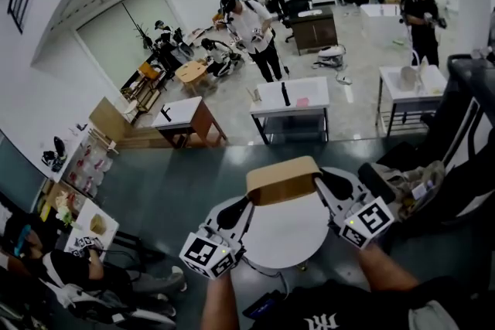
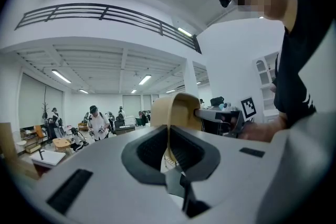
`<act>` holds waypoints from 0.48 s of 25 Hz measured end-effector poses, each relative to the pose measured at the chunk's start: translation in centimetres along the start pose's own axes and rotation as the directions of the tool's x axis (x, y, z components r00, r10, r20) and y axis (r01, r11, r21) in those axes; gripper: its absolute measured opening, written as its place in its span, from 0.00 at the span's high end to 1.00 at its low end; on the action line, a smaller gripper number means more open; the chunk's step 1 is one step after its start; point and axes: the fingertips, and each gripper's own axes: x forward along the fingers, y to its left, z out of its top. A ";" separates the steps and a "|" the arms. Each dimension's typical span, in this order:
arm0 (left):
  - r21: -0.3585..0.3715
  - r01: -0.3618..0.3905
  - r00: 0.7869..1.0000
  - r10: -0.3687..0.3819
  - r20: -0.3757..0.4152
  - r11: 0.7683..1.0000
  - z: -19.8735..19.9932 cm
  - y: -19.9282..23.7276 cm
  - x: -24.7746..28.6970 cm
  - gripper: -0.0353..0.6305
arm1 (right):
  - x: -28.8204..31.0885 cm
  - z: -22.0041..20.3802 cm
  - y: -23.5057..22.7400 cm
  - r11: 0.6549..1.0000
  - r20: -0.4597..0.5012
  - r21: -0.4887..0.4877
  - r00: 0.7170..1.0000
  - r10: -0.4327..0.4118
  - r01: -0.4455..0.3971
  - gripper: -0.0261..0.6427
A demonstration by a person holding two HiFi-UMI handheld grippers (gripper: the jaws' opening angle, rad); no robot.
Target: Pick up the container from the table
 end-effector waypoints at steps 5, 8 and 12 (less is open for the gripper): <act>-0.013 -0.002 1.000 0.002 0.021 1.000 -0.1 0.7 -1.9 0.92 | 1.0 0.3 1.9 1.000 -0.011 -0.022 1.000 0.017 -0.017 0.87; -0.020 0.001 0.999 0.000 0.038 1.000 -0.1 1.0 -2.7 0.92 | 1.1 0.3 2.9 0.999 -0.019 -0.039 1.000 0.025 -0.026 0.87; -0.031 0.003 0.999 -0.002 0.047 1.000 -0.7 0.8 -3.6 0.92 | 0.6 -0.6 3.6 0.999 -0.042 -0.029 0.999 0.032 -0.033 0.87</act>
